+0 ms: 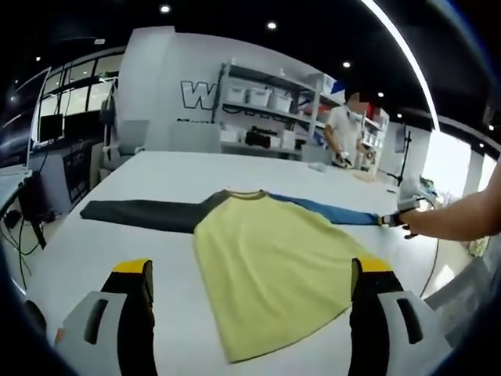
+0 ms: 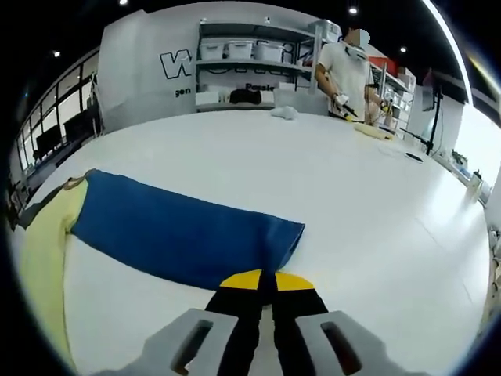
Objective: Fold the garment on the visible template until the final outline fits inside the template.
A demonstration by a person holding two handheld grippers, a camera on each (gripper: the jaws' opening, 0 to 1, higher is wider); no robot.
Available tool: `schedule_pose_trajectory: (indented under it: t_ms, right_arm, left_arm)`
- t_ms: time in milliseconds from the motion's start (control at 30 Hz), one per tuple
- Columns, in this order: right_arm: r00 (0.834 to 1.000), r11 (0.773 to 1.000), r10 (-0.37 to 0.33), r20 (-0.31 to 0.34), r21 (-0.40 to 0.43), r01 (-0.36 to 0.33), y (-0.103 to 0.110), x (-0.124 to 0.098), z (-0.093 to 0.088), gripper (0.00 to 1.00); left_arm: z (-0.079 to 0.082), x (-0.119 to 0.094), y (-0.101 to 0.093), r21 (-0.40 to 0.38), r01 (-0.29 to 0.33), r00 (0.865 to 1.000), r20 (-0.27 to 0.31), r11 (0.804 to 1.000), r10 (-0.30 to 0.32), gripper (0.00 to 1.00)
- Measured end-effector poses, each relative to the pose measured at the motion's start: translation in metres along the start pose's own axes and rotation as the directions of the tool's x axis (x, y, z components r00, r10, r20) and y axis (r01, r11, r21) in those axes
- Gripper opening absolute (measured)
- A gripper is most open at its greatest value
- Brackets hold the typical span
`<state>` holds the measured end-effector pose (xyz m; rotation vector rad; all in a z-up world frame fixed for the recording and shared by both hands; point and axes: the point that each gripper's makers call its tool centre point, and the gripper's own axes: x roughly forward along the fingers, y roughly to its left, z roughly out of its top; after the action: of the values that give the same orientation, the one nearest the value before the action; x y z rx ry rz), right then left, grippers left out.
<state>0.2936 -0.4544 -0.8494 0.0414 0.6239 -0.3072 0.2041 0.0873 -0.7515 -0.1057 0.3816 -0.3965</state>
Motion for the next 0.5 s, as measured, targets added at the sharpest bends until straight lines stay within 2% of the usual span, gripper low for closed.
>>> schedule_pose_trajectory:
  t_ms: [133,300,500]
  right_arm:
    - [0.999,1.0,-0.018,0.04,0.0,0.018,-0.003,-0.005,0.013,0.0]
    - [0.998,1.0,-0.027,0.05,-0.007,0.028,-0.009,-0.005,0.022,0.0]
    - [0.997,0.998,-0.058,0.044,-0.005,0.058,-0.022,-0.007,0.02,0.0]
  left_arm:
    - [-0.002,0.0,-0.001,0.0,0.004,1.0,-0.011,1.0,-0.004,0.99]
    - [-0.003,0.0,-0.002,0.0,0.009,1.0,-0.014,1.0,-0.009,0.99]
    - [-0.004,0.0,-0.003,0.0,0.016,1.0,-0.022,1.0,-0.016,0.99]
